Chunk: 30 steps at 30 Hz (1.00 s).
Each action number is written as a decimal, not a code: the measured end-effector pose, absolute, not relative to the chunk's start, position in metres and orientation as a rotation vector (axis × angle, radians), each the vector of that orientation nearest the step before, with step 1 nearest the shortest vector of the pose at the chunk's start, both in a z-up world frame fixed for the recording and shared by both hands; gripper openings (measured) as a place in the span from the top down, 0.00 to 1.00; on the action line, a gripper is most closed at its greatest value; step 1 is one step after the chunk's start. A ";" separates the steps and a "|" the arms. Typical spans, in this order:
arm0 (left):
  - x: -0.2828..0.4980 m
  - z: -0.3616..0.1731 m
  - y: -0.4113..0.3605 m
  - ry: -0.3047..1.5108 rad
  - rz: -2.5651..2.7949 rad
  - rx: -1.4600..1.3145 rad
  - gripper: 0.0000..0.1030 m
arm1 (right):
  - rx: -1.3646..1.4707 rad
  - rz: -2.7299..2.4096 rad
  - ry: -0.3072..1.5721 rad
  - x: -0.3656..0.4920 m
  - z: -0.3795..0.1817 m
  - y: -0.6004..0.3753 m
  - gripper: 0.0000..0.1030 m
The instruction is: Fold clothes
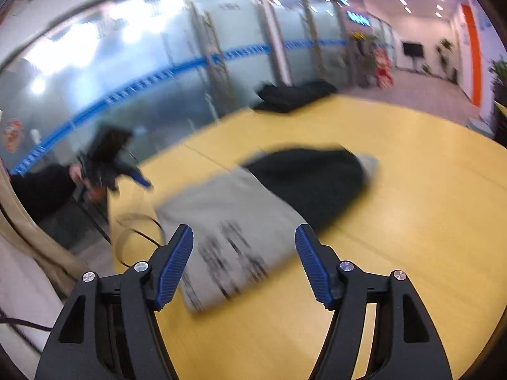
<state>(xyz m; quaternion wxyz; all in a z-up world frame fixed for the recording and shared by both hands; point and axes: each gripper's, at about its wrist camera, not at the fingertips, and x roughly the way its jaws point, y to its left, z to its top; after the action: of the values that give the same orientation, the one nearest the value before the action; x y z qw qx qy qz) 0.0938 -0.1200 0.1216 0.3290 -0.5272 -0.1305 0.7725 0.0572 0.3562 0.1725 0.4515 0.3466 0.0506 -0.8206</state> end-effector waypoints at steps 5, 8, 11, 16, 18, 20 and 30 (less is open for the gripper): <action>0.068 0.063 -0.127 -0.462 2.064 -1.601 0.00 | 0.985 -2.079 0.095 0.047 0.148 0.391 0.34; 0.062 0.044 -0.135 -0.587 2.062 -1.625 0.00 | 1.030 -2.054 -0.011 0.022 0.127 0.390 0.31; 0.061 0.047 -0.133 -0.574 2.050 -1.625 0.00 | 1.051 -2.005 -0.077 -0.007 0.110 0.365 0.31; 0.060 0.052 -0.138 -0.631 2.029 -1.642 0.00 | 1.080 -1.933 -0.126 -0.060 0.083 0.316 0.31; 0.060 0.049 -0.138 -0.663 2.016 -1.638 0.00 | 1.116 -1.937 -0.144 -0.087 0.068 0.294 0.31; 0.059 0.046 -0.134 -0.670 1.994 -1.632 0.00 | 1.143 -1.934 -0.161 -0.107 0.059 0.278 0.31; 0.055 0.034 -0.116 -0.893 1.885 -1.583 0.00 | 1.190 -1.927 -0.170 -0.129 0.038 0.251 0.27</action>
<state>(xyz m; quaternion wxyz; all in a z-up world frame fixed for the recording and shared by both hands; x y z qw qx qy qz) 0.0548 -0.1163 0.0342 0.2586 -0.5842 -0.3294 0.6952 -0.1289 0.2506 0.0380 0.4218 0.4751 -0.0680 -0.7693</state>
